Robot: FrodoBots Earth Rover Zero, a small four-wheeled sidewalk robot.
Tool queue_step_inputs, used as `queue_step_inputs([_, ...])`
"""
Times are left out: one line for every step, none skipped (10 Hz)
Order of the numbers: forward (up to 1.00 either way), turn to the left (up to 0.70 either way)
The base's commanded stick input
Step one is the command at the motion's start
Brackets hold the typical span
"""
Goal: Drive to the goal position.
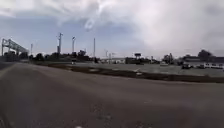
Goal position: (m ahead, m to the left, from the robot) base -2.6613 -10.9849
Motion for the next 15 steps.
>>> queue_step_inputs([0.7, -0.35])
queue_step_inputs([0.7, -0.35])
queue_step_inputs([0.7, -0.35])
queue_step_inputs([0.7, -0.34])
queue_step_inputs([0.7, -0.34])
queue_step_inputs([0.7, -0.34])
queue_step_inputs([0.7, -0.34])
queue_step_inputs([0.7, -0.34])
queue_step_inputs([0.7, -0.34])
queue_step_inputs([0.7, -0.34])
queue_step_inputs([0.7, -0.34])
queue_step_inputs([0.7, -0.34])
queue_step_inputs([0.7, -0.34])
queue_step_inputs([0.7, -0.34])
queue_step_inputs([0.7, -0.34])
